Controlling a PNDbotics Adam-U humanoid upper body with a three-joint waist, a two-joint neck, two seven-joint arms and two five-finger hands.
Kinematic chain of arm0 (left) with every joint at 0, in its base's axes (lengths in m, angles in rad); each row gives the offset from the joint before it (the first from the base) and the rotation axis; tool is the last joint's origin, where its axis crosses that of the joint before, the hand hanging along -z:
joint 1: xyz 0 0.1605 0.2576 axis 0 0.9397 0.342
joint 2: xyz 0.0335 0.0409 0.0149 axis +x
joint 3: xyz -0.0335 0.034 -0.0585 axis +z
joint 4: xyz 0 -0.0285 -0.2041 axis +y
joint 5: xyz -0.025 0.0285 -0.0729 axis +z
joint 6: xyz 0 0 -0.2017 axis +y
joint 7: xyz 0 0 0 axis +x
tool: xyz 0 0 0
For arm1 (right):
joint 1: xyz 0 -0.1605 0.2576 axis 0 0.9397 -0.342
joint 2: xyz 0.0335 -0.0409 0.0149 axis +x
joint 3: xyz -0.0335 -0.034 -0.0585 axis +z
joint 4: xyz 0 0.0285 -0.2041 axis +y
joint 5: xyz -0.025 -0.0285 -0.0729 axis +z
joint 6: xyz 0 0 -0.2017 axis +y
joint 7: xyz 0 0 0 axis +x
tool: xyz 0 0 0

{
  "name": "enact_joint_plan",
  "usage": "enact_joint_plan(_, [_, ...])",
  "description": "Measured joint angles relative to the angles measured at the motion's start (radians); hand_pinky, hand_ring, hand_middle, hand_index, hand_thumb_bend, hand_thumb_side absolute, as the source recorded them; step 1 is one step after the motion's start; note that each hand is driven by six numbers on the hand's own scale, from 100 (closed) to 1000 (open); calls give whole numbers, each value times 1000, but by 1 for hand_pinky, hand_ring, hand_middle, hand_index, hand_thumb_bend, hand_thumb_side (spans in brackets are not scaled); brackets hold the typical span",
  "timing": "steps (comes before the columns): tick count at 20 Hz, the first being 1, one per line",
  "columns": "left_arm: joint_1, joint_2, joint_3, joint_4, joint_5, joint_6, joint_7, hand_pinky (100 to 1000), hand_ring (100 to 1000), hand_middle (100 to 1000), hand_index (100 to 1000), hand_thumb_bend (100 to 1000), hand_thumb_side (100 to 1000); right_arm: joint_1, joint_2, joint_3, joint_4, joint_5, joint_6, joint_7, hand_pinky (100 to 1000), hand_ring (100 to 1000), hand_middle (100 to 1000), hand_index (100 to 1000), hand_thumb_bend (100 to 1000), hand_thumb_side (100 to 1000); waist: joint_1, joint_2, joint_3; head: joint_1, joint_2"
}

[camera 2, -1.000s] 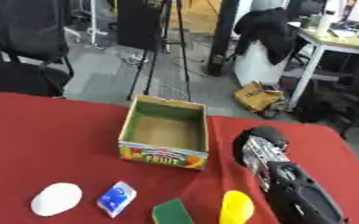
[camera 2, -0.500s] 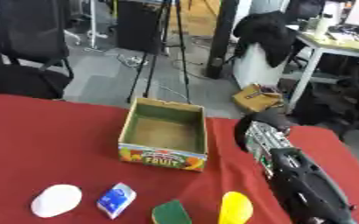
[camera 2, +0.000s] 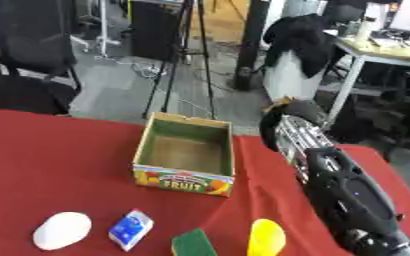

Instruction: Pick up objects on the table and place them in the box.

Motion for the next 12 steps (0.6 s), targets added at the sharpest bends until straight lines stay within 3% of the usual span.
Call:
enact_joint_plan(5, [-6,0,-1,0,1,-6,0,925,975,914,1000,100,875,-26,0,5,-22,0,-4,4,266,297,144,282,100,355,-4,10,21,-17,-3])
enact_joint_plan(12, [-31,0,-7,0,1,-17,3,923,975,914,1000,100,875,-64,-6,9,-53,-9,-5,1,257,285,134,273,100,365,-6,43,63,-39,-37])
